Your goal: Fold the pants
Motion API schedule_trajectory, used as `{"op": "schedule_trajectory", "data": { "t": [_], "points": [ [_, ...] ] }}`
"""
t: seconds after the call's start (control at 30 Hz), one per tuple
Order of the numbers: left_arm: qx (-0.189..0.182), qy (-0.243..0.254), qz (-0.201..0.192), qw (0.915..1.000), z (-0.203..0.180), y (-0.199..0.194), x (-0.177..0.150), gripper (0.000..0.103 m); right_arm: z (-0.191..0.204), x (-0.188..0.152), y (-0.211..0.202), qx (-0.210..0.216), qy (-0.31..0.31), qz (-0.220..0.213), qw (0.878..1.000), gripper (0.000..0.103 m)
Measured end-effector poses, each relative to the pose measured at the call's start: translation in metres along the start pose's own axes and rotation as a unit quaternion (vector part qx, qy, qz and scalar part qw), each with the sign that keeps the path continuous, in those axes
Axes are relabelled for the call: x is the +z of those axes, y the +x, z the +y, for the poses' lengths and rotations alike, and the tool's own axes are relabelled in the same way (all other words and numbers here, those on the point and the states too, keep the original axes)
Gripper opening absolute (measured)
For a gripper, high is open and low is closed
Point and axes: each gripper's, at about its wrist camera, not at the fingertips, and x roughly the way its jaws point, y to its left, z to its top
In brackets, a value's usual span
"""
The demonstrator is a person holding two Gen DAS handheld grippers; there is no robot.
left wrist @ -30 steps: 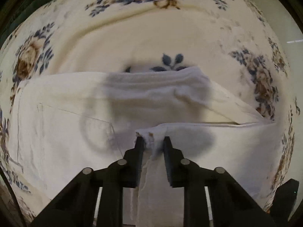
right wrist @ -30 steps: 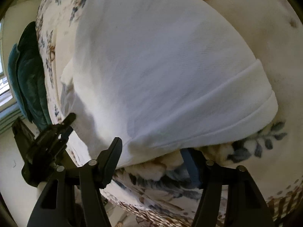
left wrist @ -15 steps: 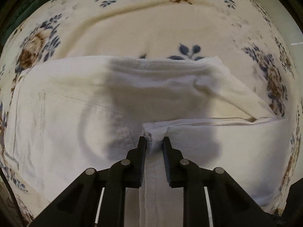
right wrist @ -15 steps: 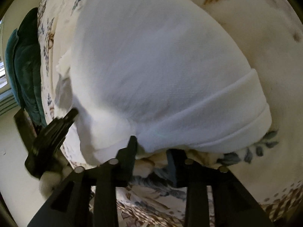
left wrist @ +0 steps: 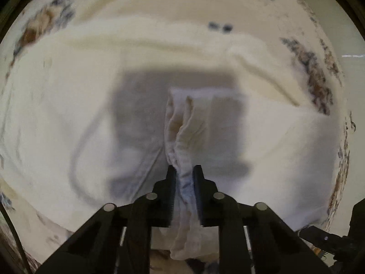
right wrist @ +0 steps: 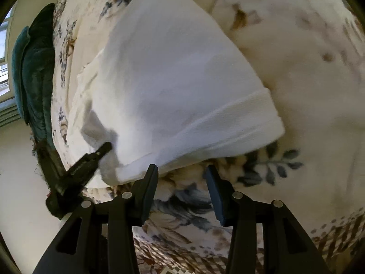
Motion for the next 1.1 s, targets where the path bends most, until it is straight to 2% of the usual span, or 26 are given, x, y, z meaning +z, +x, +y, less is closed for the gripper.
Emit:
{"op": "schedule_trajectory", "data": {
  "t": [0.07,0.13,0.27,0.37,0.43,0.5,0.57,0.67,0.73,0.8,0.87,0.93,0.97,1.03,1.1],
  "points": [
    [0.001,-0.004,-0.005,1.0,0.002,-0.003,0.003,0.011,-0.003,-0.001,-0.004,-0.001,-0.004,-0.009,1.0,0.047],
    [-0.002,-0.012,0.006,0.9999,0.006,0.006,0.005,0.011,-0.004,-0.001,-0.008,-0.002,-0.009,-0.019,1.0,0.047],
    [0.005,-0.01,0.008,0.9999,0.004,0.009,0.005,0.017,-0.007,-0.001,-0.013,-0.004,-0.009,-0.028,1.0,0.047],
    [0.0,-0.023,-0.002,0.9997,0.004,-0.008,0.0,0.028,0.0,-0.002,-0.021,-0.022,-0.02,-0.047,0.998,0.047],
    [0.005,-0.038,-0.021,0.9991,0.012,-0.026,-0.006,0.039,0.012,-0.006,-0.028,-0.055,-0.045,-0.065,0.995,0.047],
    [0.015,-0.055,-0.039,0.9976,0.02,-0.042,-0.008,0.062,0.025,-0.01,-0.034,-0.083,-0.067,-0.081,0.991,0.047],
    [0.018,-0.072,-0.058,0.9956,0.031,-0.054,-0.01,0.072,0.038,-0.014,-0.037,-0.109,-0.094,-0.095,0.985,0.047],
    [-0.023,-0.099,-0.059,0.993,0.05,-0.048,-0.016,0.075,0.051,-0.022,-0.041,-0.136,-0.114,-0.112,0.978,0.047],
    [-0.048,-0.104,-0.047,0.9924,0.046,-0.044,-0.024,0.075,0.061,-0.028,-0.048,-0.142,-0.122,-0.129,0.974,0.047],
    [-0.039,-0.08,-0.039,0.9953,0.025,-0.032,-0.024,0.075,0.075,-0.034,-0.056,-0.136,-0.137,-0.144,0.971,0.047],
    [-0.009,-0.049,-0.037,0.9981,0.013,-0.021,-0.024,0.075,0.088,-0.033,-0.053,-0.129,-0.154,-0.14,0.97,0.056],
    [0.039,-0.024,-0.02,0.9988,0.008,-0.003,-0.024,0.075,0.095,-0.025,-0.034,-0.13,-0.176,-0.128,0.967,0.058],
    [0.05,-0.018,-0.015,0.9985,0.009,0.002,-0.024,0.075,0.094,-0.019,-0.022,-0.149,-0.183,-0.116,0.965,0.058],
    [0.042,-0.02,-0.012,0.9988,0.013,0.008,-0.023,0.075,0.072,0.001,0.012,-0.192,-0.159,-0.063,0.966,0.056],
    [0.035,-0.023,-0.008,0.9991,0.015,0.005,-0.021,0.075,0.05,0.015,0.027,-0.181,-0.126,-0.02,0.975,0.051]
  ]
}}
